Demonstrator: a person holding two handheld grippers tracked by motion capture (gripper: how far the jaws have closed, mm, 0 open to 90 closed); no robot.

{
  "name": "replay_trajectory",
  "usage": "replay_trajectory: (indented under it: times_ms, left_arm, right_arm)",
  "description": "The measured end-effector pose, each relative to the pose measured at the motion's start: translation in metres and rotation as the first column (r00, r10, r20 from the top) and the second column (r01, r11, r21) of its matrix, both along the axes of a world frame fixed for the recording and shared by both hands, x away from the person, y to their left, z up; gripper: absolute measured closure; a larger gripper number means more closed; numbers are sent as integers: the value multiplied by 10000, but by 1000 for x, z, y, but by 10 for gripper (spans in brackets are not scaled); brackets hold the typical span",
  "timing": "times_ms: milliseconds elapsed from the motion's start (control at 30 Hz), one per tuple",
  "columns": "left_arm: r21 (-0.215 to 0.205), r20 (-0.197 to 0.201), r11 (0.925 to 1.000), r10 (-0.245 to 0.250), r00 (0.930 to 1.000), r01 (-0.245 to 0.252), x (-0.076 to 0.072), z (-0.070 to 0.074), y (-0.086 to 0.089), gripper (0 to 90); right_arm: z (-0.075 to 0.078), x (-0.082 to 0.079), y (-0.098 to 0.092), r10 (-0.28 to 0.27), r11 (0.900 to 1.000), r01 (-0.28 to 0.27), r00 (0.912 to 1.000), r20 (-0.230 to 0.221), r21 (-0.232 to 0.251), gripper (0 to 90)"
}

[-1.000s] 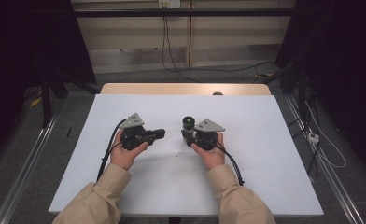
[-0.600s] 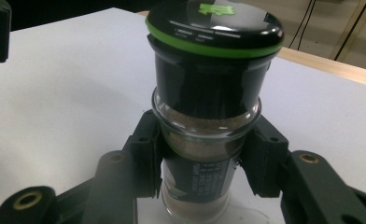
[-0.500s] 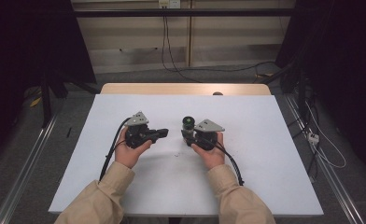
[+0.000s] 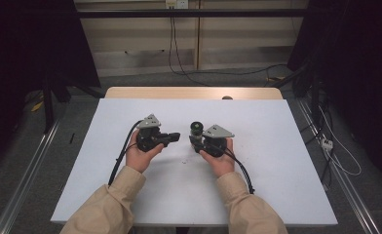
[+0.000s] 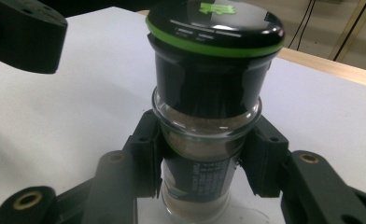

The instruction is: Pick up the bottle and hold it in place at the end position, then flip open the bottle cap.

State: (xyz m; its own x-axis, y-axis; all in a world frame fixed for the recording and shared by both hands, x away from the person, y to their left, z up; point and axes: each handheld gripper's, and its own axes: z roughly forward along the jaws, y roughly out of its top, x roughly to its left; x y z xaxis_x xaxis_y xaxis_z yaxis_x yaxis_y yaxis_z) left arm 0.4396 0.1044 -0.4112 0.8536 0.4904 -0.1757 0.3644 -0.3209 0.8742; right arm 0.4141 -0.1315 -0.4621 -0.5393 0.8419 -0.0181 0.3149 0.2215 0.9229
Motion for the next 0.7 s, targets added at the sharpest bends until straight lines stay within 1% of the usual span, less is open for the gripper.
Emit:
replay_trajectory:
  times_ms: [67, 200, 233, 300, 433, 600, 700]
  left_arm:
    - [-34, -20, 10000, -6, 10000, 6, 1, 0, -2, 900]
    - [58, 19, 9999, -116, 9999, 116, 3, 2, -7, 900]
    - [57, -29, 9999, -134, 9999, 135, 3, 2, -8, 900]
    - [104, 43, 9998, -182, 9998, 182, 4, 3, -10, 900]
    - [46, -63, 9999, -154, 9999, 155, 5, 5, -13, 900]
    - [147, 46, 9998, -160, 9999, 160, 8, 7, -16, 900]
    - [142, 16, 9998, -148, 9999, 147, 8, 7, -18, 900]
  right_arm:
    - [0, 0, 0, 3, 10000, -3, 10000, 6, -11, 538]
    - [0, 0, 0, 8, 10000, -8, 10000, 7, -20, 538]
    - [0, 0, 0, 3, 10000, -3, 10000, 2, -16, 538]
    - [0, 0, 0, 1, 10000, -1, 10000, 15, -47, 538]
    - [0, 0, 0, 2, 10000, -2, 10000, 7, -41, 538]
    - [0, 0, 0, 9, 10000, -9, 10000, 10, -63, 538]
    - [0, 0, 0, 7, 10000, -6, 10000, 8, -66, 538]
